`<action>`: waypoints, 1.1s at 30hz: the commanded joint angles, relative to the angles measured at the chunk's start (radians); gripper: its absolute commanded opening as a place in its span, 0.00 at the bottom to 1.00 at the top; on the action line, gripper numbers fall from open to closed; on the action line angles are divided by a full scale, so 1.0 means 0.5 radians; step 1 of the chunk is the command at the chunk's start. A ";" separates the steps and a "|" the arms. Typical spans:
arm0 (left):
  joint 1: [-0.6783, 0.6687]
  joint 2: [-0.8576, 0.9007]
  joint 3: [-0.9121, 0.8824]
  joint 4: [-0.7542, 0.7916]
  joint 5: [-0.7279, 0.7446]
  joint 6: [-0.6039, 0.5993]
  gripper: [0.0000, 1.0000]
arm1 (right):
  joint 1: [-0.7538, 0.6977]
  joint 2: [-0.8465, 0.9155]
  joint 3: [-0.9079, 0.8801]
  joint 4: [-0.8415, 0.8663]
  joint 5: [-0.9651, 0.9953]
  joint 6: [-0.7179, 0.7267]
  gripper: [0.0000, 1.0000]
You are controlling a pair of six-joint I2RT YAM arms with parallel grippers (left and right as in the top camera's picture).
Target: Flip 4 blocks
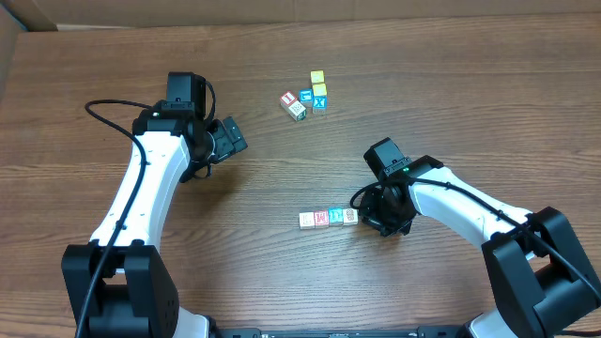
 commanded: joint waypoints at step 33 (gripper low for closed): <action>-0.104 -0.008 -0.153 -0.469 0.241 0.115 0.04 | -0.037 -0.047 0.004 0.092 0.048 -0.330 0.04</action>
